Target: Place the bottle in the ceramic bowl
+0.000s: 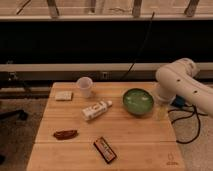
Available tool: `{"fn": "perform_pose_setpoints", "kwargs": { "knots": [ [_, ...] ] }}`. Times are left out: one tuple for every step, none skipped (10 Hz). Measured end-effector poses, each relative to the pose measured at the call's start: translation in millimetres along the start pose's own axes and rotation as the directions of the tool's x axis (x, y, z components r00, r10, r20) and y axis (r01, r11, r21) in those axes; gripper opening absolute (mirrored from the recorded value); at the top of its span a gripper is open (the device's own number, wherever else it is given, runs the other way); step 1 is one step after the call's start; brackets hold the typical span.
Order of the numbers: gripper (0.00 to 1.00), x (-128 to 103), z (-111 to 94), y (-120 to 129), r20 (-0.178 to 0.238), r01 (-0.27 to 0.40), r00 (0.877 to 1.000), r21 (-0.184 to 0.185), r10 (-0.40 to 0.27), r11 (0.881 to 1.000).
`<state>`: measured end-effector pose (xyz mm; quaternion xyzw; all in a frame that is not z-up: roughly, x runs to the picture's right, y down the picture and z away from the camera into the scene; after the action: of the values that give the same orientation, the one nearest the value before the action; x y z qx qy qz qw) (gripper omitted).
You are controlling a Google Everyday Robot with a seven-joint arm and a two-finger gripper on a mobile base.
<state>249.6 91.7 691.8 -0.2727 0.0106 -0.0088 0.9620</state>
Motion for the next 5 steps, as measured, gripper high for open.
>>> {"fn": "perform_pose_setpoints", "kwargs": {
  "knots": [
    [0.80, 0, -1, -1, -0.001, 0.003, 1.000, 0.003, -0.003, 1.000],
    [0.80, -1, -1, -3, -0.002, 0.015, 1.000, 0.006, -0.015, 1.000],
    [0.80, -6, -1, -7, -0.005, 0.029, 1.000, 0.010, -0.029, 1.000],
    [0.80, -15, -1, -9, -0.004, 0.043, 0.999, 0.011, -0.043, 0.999],
    [0.80, -33, -2, -13, -0.005, 0.063, 0.998, 0.013, -0.063, 0.998]
  ]
}}
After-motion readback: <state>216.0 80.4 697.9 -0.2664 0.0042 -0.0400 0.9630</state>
